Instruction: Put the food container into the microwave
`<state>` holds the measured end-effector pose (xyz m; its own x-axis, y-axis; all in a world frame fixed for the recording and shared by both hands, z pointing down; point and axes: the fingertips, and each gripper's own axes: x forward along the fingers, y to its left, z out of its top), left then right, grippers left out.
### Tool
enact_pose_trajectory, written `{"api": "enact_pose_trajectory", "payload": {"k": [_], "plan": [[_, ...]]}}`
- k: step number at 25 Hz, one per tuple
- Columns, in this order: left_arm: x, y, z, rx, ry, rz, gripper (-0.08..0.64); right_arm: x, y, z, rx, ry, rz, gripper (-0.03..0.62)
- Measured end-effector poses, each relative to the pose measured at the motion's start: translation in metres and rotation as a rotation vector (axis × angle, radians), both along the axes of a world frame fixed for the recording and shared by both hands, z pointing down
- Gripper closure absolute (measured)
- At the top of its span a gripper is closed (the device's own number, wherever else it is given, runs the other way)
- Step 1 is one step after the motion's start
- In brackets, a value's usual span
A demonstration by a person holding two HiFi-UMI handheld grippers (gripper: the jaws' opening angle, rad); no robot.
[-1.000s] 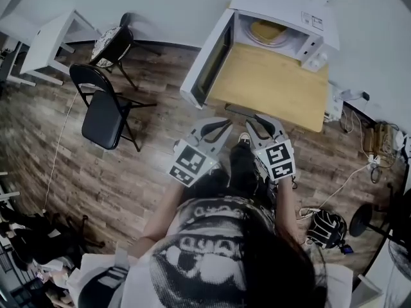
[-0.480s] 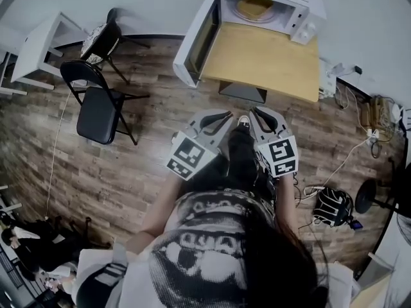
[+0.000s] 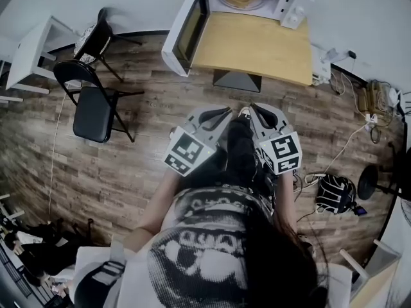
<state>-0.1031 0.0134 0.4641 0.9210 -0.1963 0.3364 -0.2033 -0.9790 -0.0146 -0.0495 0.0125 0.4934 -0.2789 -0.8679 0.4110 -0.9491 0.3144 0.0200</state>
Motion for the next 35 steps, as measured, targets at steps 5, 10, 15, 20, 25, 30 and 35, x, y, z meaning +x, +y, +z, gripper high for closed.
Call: {"api": "enact_pose_trajectory", "payload": {"k": [5,10,15,20,25,30,35], "plan": [[0.01,0.015,0.002,0.005,0.0,0.046,0.548,0.008,0.015,0.003,-0.01,0.002,0.012,0.588],[0.019,0.028,0.002,0.009,-0.003,0.089,0.548,0.015,0.027,0.003,-0.021,-0.001,0.026,0.588],[0.025,0.032,-0.001,0.015,0.002,0.106,0.548,0.021,0.03,0.001,-0.024,0.004,0.026,0.588],[0.027,0.026,-0.005,0.02,0.014,0.095,0.548,0.027,0.027,-0.001,-0.028,0.018,0.017,0.588],[0.028,0.02,-0.006,0.02,0.015,0.078,0.548,0.036,0.024,-0.002,-0.029,0.019,0.022,0.588],[0.031,0.02,-0.002,0.015,0.006,0.075,0.548,0.043,0.025,0.001,-0.035,0.012,0.026,0.588],[0.033,0.017,0.003,0.008,-0.004,0.083,0.548,0.049,0.025,0.009,-0.054,0.001,0.041,0.588]]}}
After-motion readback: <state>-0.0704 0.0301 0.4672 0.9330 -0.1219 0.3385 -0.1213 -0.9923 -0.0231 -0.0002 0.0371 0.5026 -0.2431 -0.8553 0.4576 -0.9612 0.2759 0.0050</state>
